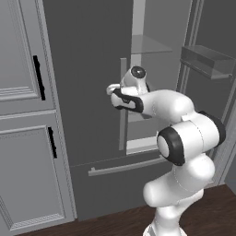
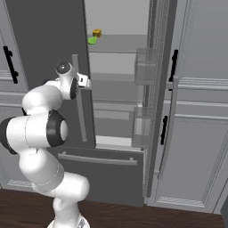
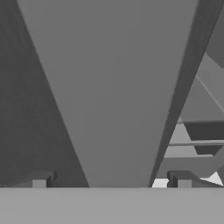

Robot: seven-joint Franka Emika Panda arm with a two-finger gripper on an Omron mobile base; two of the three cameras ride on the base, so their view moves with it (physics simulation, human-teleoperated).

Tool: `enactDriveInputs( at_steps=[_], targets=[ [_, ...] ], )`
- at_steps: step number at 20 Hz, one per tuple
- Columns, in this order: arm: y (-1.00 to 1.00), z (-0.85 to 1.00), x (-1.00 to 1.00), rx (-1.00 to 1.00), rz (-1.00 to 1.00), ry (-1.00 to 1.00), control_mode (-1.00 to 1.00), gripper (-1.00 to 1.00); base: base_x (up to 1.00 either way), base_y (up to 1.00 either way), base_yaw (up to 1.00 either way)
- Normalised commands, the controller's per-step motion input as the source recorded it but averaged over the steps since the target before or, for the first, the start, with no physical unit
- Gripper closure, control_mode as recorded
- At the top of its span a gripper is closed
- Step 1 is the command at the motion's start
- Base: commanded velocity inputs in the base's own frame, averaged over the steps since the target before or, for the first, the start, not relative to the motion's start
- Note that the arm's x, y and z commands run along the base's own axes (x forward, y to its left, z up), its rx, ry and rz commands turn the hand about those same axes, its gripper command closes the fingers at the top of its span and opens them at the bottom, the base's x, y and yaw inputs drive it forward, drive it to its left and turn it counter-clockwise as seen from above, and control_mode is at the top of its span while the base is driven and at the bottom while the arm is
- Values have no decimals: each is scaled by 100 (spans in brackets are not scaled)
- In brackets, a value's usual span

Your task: Grab a lemon wedge from the fridge and one ice cube from the ice bowl, and put them in the glass of lemonade.

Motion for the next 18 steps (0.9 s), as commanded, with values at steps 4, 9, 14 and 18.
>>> enactDriveInputs(
  at_steps=[4, 9, 14, 18],
  targets=[
    [9, -25, 41, 0, 0, -4, -100, -100, 0, 0, 0],
    [11, 0, 27, 0, 0, 0, -100, 100, 0, 0, 0],
    [15, -3, 9, 0, 0, 0, -100, 100, 0, 0, 0],
    [35, -7, 0, -3, 0, -1, -100, 100, 0, 0, 0]
  ],
)
